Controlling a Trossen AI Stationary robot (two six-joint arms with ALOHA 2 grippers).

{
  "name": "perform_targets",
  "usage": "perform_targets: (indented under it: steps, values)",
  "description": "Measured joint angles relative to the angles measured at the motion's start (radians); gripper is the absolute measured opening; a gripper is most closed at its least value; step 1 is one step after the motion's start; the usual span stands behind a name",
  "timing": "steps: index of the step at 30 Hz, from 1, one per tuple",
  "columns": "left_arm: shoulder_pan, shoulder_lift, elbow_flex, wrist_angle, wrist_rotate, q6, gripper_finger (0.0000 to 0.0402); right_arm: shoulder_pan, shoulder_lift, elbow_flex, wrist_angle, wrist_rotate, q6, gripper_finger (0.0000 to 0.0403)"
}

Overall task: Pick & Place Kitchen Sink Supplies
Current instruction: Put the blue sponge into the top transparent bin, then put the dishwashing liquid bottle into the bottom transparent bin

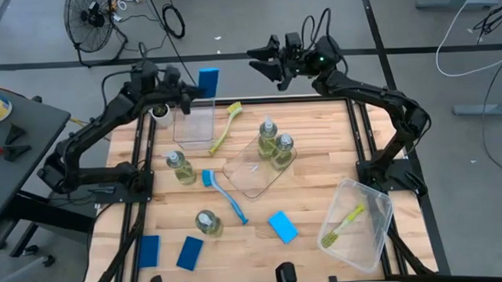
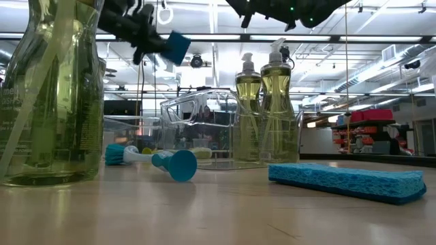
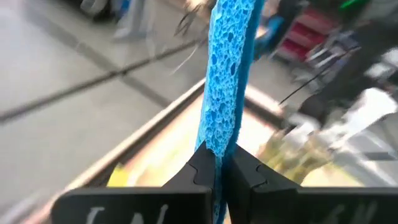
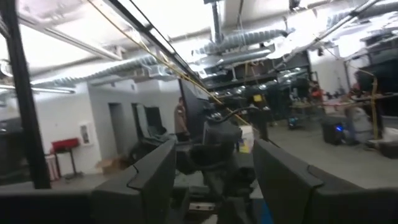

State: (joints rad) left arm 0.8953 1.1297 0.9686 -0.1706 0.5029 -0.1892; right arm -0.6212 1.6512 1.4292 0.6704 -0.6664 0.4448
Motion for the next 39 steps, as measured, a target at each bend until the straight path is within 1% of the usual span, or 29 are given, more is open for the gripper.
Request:
perform_targets:
  steps: [5,8,11,13,16,19,23,26,28,30,32,34,37,39]
  values:
    - [0.024,0.0,0.0,-0.234,-0.096,0.005,0.0024,-0.004,0.0,0.0,-0.09,0.005,-0.084,0.0214]
    - [0.025,0.0,0.0,-0.361,-0.195,0.003,0.0027,-0.004,0.0,0.0,-0.139,0.005,-0.141,0.0214]
    - [0.024,0.0,0.0,-0.446,-0.282,-0.011,0.0028,-0.004,0.0,0.0,-0.186,0.005,-0.196,0.0214]
    - [0.024,0.0,0.0,-0.475,-0.302,-0.042,0.0029,-0.004,0.0,0.0,-0.206,0.005,-0.218,0.0214]
    - [0.024,0.0,0.0,-0.484,-0.289,-0.09,0.0036,-0.004,0.0,0.0,-0.222,0.005,-0.225,0.0214]
    - [0.024,0.0,0.0,-0.485,-0.281,-0.154,0.0066,-0.004,0.0,0.0,-0.222,0.005,-0.226,0.0214]
    - [0.024,0.0,0.0,-0.496,-0.321,-0.228,0.0132,-0.004,0.0,0.0,-0.223,-0.003,-0.224,0.0214]
    - [0.024,0.0,0.0,-0.489,-0.318,-0.245,0.0186,-0.004,0.0,0.0,-0.224,-0.025,-0.225,0.0214]
    - [0.024,0.0,0.0,-0.471,-0.28,-0.246,0.0217,-0.004,0.0,0.0,-0.225,-0.062,-0.235,0.0214]
    - [0.024,0.0,0.0,-0.444,-0.208,-0.248,0.024,-0.004,0.0,0.0,-0.225,-0.102,-0.246,0.0214]
    - [0.021,0.0,0.0,-0.402,-0.144,-0.262,0.0255,-0.004,0.0,0.0,-0.224,-0.138,-0.252,0.0214]
    - [0.013,0.0,0.0,-0.356,-0.1,-0.295,0.0261,-0.004,-0.003,0.0,-0.226,-0.162,-0.243,0.0214]
    - [-0.013,-0.001,0.0,-0.274,-0.083,-0.323,0.0262,-0.004,-0.021,0.0,-0.253,-0.179,-0.25,0.0214]
    - [-0.029,-0.007,0.0,-0.227,-0.083,-0.324,0.0258,-0.003,-0.048,0.0,-0.298,-0.158,-0.292,0.0214]
